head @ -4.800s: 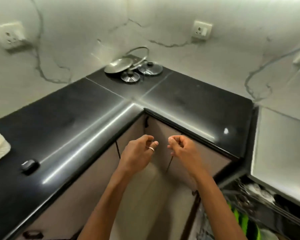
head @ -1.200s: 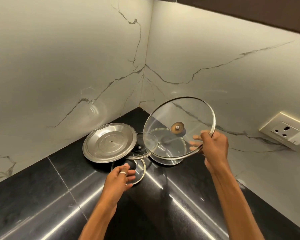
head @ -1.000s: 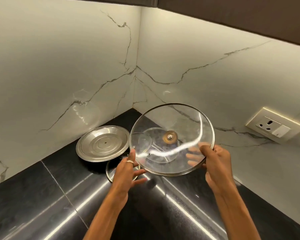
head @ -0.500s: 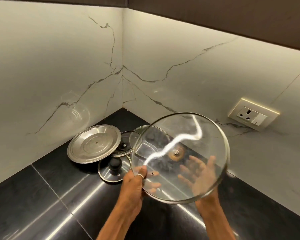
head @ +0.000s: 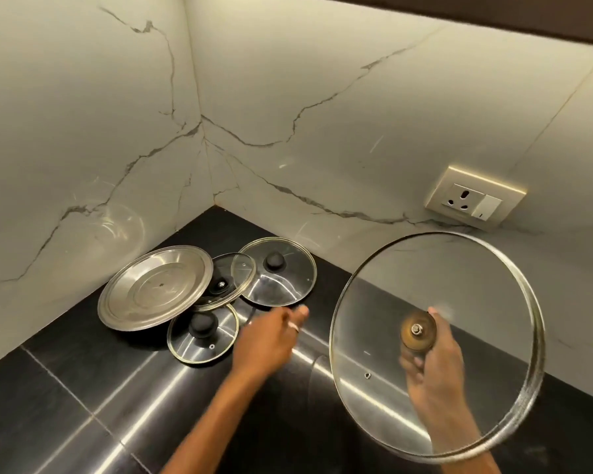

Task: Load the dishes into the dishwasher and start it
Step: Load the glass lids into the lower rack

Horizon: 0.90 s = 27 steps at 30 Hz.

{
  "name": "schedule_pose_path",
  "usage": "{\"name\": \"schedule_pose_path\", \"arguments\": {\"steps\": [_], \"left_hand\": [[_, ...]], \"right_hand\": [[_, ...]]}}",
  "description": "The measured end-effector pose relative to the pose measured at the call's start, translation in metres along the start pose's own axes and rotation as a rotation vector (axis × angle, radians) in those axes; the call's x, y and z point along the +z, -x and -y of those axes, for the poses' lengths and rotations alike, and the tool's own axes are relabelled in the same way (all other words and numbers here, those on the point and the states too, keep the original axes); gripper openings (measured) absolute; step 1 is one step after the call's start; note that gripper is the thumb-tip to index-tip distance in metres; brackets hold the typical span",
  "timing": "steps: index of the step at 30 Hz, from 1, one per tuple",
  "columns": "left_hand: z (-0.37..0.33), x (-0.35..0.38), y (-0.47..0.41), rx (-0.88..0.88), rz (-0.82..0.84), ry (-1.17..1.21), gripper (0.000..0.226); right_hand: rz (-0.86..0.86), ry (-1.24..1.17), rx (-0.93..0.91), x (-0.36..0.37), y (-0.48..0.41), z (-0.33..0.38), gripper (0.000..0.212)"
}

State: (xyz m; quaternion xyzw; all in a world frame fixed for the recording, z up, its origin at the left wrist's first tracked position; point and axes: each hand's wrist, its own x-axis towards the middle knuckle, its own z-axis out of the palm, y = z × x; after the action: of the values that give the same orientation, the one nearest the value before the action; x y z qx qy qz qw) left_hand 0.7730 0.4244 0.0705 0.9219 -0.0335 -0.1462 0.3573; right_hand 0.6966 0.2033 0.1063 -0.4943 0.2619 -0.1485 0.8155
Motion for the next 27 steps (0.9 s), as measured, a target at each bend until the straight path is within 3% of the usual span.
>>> {"name": "schedule_pose_path", "arguments": {"steps": [2,4,13,19,23,27], "left_hand": [[-0.002,-0.014,-0.049,0.085,-0.172,-0.215,0.049],[-0.006,-0.021,-0.099,0.148,-0.227,-0.384,0.043],[-0.014,0.015,-0.218,0.073,-0.084,-0.847,0.042],[-0.012,0.032,-0.23,-0.025,-0.044,-0.966,0.038],[-0.014,0.028,-0.228,-0.066,-0.033,-0.921,0.04],[-0.01,0.029,-0.224,-0.011,-0.057,-0.882,0.036]], "right_hand": [[-0.027,0.083,-0.018,-0.009,-0.004,0.002,0.041],[-0.078,0.13,-0.023,-0.013,-0.007,0.005,0.04],[-0.14,0.204,0.02,-0.028,-0.029,0.005,0.041],[-0.123,0.226,0.073,-0.03,-0.047,-0.006,0.039],[-0.075,0.224,0.071,-0.025,-0.054,-0.014,0.038],[-0.073,0.248,0.07,-0.019,-0.062,-0.022,0.037]]}}
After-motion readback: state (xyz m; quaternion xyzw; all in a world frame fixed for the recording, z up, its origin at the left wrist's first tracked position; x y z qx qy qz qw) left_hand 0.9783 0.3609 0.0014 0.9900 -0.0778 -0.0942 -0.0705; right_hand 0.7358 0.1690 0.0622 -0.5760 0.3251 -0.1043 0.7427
